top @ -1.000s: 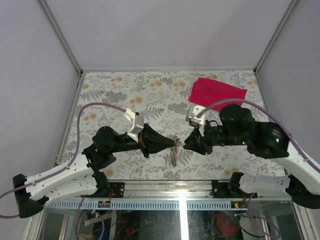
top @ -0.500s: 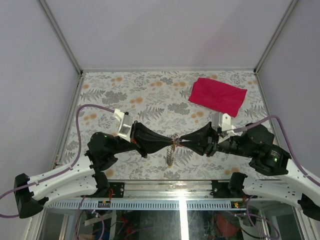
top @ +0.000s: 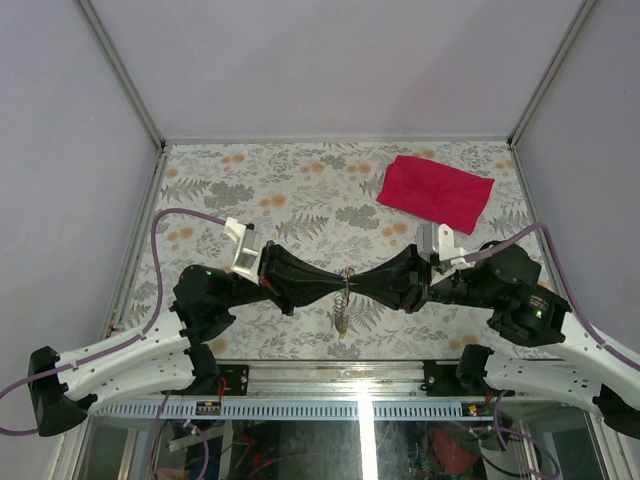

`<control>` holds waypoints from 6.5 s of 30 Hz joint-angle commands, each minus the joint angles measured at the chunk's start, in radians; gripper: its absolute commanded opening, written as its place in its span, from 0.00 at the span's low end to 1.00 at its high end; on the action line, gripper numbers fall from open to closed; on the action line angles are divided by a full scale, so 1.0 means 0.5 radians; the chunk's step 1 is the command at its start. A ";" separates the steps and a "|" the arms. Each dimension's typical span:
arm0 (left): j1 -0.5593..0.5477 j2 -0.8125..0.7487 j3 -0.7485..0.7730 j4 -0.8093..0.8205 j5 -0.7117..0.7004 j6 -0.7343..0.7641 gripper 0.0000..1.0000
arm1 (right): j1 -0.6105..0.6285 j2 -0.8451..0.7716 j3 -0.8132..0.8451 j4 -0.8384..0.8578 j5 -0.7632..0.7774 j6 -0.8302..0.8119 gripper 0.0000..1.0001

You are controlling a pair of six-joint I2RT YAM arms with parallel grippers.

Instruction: Put the keys on the keyring

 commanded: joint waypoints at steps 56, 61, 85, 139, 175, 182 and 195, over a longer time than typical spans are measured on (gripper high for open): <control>-0.012 -0.055 0.354 -0.958 -0.111 0.484 0.27 | 0.003 0.617 1.172 -1.878 0.312 -0.350 0.00; -0.014 0.000 0.376 -0.962 -0.048 0.502 0.28 | 0.005 0.780 1.415 -2.137 0.364 -0.350 0.00; -0.048 0.218 0.470 -1.036 0.146 0.576 0.27 | 0.003 1.133 1.721 -2.445 0.203 -0.385 0.00; -0.112 -0.081 0.073 -0.546 -0.377 0.292 0.00 | 0.004 0.483 0.924 -1.296 0.674 0.260 0.42; -0.110 -0.064 0.108 -0.321 0.045 0.193 0.00 | 0.004 -0.151 -0.143 -0.064 0.054 0.018 0.28; -0.108 -0.066 0.108 -0.326 0.029 0.192 0.00 | 0.004 -0.144 -0.149 -0.045 -0.005 0.013 0.27; -0.112 -0.075 0.092 -0.327 0.004 0.192 0.00 | 0.003 -0.075 -0.126 -0.024 -0.053 0.008 0.28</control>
